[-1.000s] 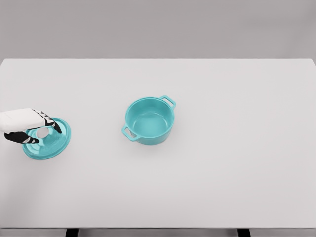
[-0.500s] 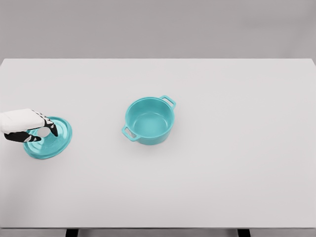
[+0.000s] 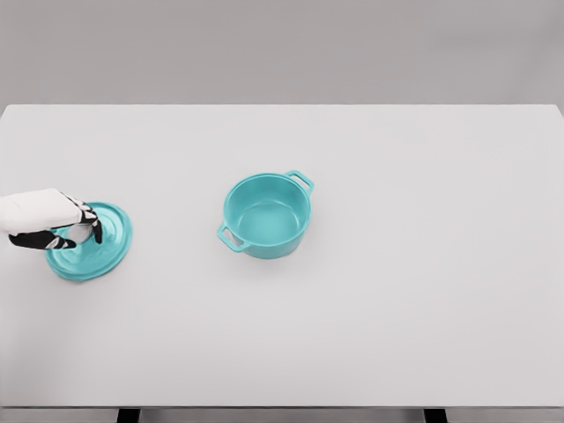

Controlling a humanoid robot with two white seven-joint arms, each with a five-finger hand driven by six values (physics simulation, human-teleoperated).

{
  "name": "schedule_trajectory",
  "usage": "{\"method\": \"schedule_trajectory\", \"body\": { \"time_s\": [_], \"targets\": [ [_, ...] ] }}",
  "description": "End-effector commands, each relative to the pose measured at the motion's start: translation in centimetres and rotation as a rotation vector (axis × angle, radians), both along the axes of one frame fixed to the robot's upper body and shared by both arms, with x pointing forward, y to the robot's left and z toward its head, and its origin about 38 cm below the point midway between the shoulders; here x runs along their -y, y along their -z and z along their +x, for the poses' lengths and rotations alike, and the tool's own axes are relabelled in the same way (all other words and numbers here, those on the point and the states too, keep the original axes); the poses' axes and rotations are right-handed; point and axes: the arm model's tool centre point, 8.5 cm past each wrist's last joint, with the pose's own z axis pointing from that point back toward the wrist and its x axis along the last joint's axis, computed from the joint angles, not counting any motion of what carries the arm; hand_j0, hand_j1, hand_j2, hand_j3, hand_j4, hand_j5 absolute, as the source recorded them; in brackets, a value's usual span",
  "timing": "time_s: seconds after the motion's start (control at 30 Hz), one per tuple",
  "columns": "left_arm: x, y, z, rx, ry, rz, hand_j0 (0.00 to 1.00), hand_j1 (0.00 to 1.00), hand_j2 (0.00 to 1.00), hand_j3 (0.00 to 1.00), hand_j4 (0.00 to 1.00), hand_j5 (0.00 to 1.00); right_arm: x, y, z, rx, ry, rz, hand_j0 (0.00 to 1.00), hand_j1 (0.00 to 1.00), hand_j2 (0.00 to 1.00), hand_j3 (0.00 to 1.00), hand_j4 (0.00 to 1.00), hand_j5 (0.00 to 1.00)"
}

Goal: Cover the pot with left arm

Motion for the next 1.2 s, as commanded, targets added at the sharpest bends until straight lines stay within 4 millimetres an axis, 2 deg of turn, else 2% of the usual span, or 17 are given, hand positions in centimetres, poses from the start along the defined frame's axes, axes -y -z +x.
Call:
{"method": "schedule_trajectory", "body": {
  "time_s": [0.0,0.5,1.17],
  "targets": [
    [0.5,-0.4,-0.1,0.010,0.015,-0.007,0.53,0.53,0.53,0.53,0.53,0.53,0.0,0.0,0.0,0.000,0.000,0.000,1.00,1.00,1.00,1.00,1.00,1.00],
    [2.4,-3.0,0.2,0.076,0.078,-0.010,0.52,0.52,0.52,0.52,0.52,0.52,0.0,0.0,0.0,0.000,0.000,0.000,1.00,1.00,1.00,1.00,1.00,1.00],
    [5.6,-4.6,1.0,0.138,0.147,-0.071,0.51,0.51,0.51,0.51,0.51,0.51,0.0,0.0,0.0,0.000,0.000,0.000,1.00,1.00,1.00,1.00,1.00,1.00]
  ]
}}
